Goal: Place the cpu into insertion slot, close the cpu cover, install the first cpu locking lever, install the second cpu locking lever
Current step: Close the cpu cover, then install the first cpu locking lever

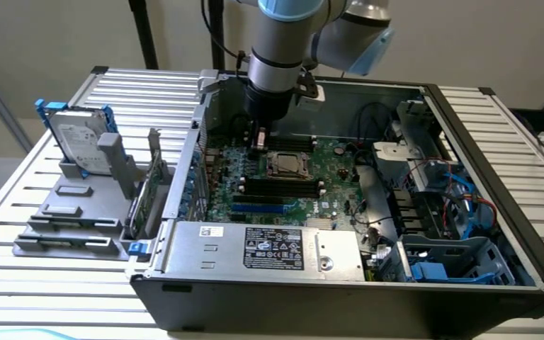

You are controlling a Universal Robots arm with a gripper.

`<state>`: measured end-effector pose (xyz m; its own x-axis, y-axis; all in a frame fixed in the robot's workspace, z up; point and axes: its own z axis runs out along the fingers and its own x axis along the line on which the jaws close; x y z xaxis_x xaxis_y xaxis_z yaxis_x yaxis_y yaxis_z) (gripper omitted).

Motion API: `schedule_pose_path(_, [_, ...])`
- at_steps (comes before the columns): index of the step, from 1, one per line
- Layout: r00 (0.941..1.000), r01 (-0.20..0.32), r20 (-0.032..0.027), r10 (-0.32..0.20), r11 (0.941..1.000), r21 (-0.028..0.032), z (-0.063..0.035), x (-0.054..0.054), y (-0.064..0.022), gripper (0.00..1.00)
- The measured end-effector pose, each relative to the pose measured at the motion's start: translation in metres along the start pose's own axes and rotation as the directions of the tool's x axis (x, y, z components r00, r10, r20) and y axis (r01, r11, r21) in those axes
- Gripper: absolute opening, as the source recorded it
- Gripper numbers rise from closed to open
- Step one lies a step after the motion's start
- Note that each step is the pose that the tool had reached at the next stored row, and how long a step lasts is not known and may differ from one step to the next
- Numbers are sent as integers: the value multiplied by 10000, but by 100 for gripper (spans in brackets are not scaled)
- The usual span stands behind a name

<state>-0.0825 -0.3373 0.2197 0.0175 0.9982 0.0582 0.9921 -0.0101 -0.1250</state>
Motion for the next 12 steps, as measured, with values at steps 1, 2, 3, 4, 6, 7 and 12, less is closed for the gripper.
schedule_pose_path(1, [10000,1,-1,-1,10000,0,0,0,-2,11])
schedule_pose_path(2, [10000,1,-1,-1,10000,1,0,0,-2,11])
schedule_pose_path(3, [10000,1,-1,-1,10000,1,0,0,-2,11])
schedule_pose_path(4, [10000,2,0,-2,10000,1,0,0,-2,11])
schedule_pose_path(6, [10000,1,0,-1,10000,1,0,0,-3,11])
schedule_pose_path(7, [10000,1,0,-1,10000,1,0,0,-3,11])
schedule_pose_path(12, [10000,1,-1,-1,10000,1,0,0,-3,11])
